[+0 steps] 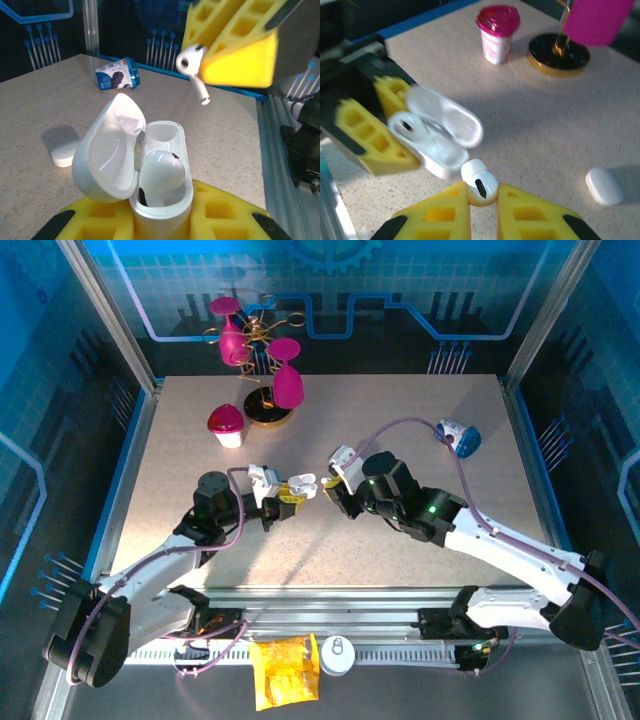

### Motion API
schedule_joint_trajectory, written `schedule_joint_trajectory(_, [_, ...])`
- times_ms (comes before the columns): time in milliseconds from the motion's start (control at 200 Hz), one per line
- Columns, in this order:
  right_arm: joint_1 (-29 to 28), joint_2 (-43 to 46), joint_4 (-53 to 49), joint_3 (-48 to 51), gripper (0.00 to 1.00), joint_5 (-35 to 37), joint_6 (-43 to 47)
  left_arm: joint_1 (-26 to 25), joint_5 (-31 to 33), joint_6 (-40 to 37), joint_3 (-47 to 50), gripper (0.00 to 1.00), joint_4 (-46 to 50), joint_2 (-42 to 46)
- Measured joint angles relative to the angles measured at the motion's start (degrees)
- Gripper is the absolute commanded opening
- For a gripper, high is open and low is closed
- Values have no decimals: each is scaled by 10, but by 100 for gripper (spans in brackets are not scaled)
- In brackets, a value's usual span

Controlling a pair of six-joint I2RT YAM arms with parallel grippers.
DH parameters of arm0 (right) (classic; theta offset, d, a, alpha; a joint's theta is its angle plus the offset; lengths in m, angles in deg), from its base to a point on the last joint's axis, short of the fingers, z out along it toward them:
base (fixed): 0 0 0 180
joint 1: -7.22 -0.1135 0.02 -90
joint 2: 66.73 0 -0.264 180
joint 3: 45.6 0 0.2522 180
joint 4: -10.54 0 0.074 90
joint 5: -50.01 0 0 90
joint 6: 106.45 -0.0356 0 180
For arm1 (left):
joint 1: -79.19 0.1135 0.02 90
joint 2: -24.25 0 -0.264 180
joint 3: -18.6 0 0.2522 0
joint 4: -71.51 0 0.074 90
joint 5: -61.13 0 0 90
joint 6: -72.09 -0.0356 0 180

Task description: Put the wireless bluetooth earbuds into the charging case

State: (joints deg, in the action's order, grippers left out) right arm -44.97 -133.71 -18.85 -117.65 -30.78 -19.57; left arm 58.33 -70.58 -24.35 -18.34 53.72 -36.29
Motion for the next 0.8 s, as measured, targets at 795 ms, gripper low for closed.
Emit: schedule_joint_trajectory(795, [-38,-60,-59,-59,15,43,118,0,-60,17,-2,13,-7,-9])
